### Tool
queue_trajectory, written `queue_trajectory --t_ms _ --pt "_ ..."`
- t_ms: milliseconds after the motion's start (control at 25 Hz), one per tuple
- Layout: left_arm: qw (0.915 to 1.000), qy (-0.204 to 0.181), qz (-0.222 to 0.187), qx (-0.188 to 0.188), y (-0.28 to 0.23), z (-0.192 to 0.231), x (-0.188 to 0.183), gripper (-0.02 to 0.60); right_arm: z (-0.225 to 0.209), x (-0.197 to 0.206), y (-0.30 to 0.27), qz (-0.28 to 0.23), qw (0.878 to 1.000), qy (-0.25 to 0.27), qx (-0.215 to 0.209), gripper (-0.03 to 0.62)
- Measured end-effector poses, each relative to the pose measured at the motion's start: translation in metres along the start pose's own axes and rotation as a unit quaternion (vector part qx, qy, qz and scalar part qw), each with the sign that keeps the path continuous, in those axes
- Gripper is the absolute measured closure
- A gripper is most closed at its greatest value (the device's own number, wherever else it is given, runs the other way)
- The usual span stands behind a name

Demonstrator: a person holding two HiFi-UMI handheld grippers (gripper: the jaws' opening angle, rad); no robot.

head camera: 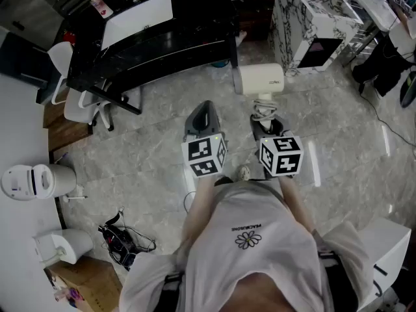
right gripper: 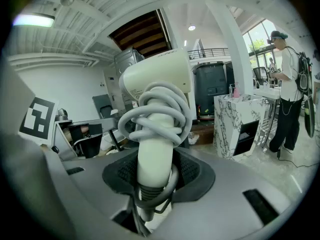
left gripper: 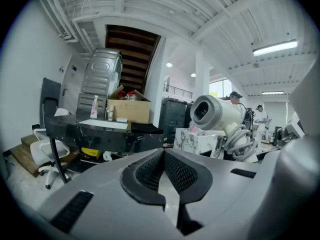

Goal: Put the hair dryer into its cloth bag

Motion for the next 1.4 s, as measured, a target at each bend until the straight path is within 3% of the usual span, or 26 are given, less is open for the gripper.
queue_trajectory --t_ms 920,1400 --pt "0.9996 -0.004 0.003 -0.027 -0.017 0.013 0.004 0.566 -0.011 -0.013 -0.013 -0.027 0.999 0.009 -0.022 0.450" --pt "0.9987 0.015 -0.032 -0.037 -0.109 0.063 -0.011 0.566 -0.036 -0.052 -0.093 -0.052 0.998 0.036 -0.021 0.450"
Point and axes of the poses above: the fingertips, and each gripper's own axes: y backward along the fingers, z to its left, x out of its underside, the point moved 1 cm from there along y, backward along the fingers, and after that the axes turned 15 degrees about -z, right-handed, at the moved point
